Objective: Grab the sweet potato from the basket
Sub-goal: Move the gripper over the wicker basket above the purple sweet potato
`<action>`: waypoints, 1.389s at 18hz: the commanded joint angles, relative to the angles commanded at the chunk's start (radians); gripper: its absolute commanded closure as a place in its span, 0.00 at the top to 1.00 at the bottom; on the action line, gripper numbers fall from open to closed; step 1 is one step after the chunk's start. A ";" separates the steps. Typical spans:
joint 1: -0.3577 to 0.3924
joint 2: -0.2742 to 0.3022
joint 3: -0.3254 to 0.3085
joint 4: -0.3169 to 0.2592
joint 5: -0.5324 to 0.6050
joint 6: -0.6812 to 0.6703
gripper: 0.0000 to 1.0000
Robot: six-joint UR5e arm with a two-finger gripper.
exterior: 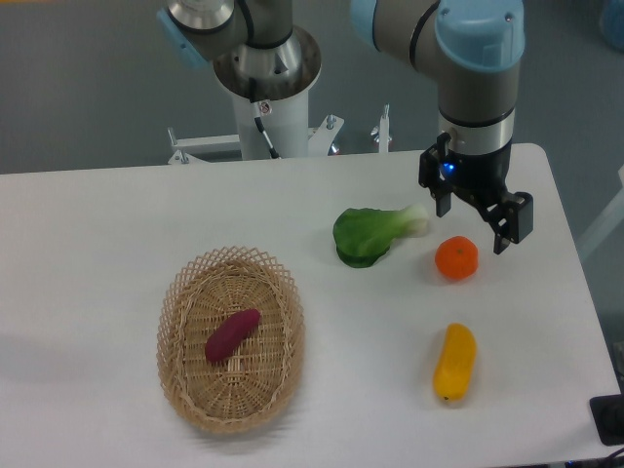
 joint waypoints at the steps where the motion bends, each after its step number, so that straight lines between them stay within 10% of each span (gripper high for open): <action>1: 0.000 0.002 -0.009 0.000 0.000 -0.005 1.00; 17: -0.144 -0.006 -0.054 0.035 -0.069 -0.521 1.00; 25: -0.333 -0.041 -0.185 0.231 -0.060 -0.718 1.00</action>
